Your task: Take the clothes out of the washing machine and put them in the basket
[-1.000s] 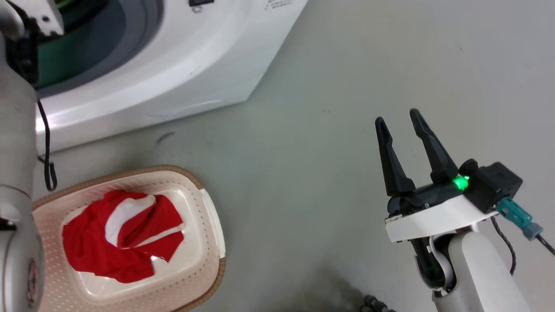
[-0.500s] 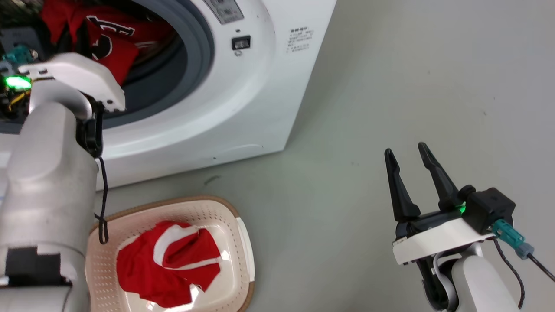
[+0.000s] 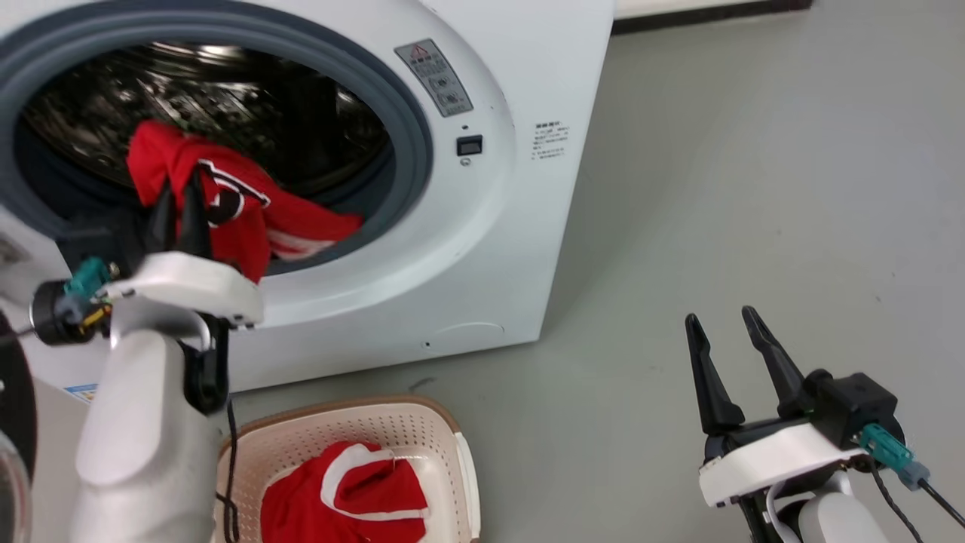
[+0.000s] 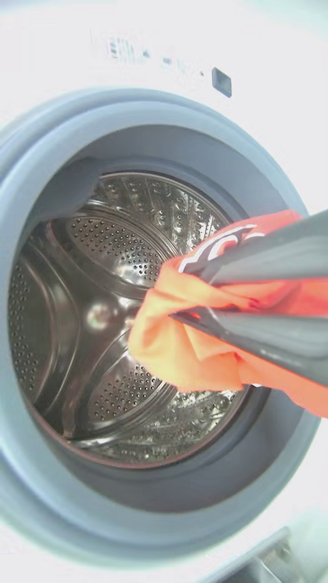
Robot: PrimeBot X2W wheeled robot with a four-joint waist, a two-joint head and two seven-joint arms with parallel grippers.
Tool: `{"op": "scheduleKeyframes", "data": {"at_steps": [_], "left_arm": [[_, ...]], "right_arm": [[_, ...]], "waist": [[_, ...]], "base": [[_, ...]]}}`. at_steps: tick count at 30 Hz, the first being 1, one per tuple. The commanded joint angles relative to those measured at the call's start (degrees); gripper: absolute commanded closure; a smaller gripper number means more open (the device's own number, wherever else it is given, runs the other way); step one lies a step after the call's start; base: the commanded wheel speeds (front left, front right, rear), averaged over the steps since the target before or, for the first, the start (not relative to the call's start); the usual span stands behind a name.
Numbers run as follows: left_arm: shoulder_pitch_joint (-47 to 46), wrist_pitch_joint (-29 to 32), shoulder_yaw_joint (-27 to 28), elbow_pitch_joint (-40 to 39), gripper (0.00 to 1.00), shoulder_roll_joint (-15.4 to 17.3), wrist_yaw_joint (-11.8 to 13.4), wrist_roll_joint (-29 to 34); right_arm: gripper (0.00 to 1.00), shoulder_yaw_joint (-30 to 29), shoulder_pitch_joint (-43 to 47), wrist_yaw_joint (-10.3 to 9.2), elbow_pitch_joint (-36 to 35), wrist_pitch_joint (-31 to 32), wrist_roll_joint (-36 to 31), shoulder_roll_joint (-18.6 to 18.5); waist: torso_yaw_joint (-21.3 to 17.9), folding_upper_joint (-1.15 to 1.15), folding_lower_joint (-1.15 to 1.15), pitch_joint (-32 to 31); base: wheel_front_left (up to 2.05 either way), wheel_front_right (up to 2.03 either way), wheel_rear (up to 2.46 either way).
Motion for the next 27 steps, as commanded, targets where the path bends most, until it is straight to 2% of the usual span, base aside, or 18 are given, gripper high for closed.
{"op": "scheduleKeyframes", "data": {"at_steps": [1, 10, 19, 23, 27], "left_arm": [[2.7, -0.4, 0.6, -2.9, 1.00, -0.9, 0.1, 0.5], [16.3, -0.4, 0.0, -21.3, 1.00, -5.5, 1.0, 2.5], [28.0, 3.7, -2.3, -39.2, 1.00, -6.7, 3.0, 3.4], [33.2, 6.0, -3.4, -43.0, 1.00, -7.4, 4.1, 2.8], [38.0, 7.6, -4.8, -41.7, 1.00, -8.0, 4.7, 2.3]], "right_arm": [[0.00, -0.3, 1.1, -0.04, -0.5, 0.4, -0.4, 0.0], [0.00, -1.3, 4.8, -0.04, -2.4, 2.3, -1.1, 0.0], [0.00, -1.7, 7.4, -0.04, -4.5, 3.9, -1.7, 0.0], [0.00, -1.9, 7.7, -0.03, -5.3, 4.3, -1.9, 0.0], [0.00, -1.8, 7.3, -0.04, -5.8, 4.7, -1.9, 0.0]], "waist": [[1.5, 0.00, 0.01, -2.0], [4.5, 0.00, 0.01, -6.3], [6.0, 0.00, 0.01, -7.8], [6.4, 0.00, 0.01, -7.2], [6.6, 0.00, 0.01, -5.9]], "base": [[0.00, 0.00, 0.00], [0.00, 0.00, 0.00], [0.00, 0.00, 0.00], [0.00, 0.00, 0.00], [0.00, 0.00, 0.00]]}}
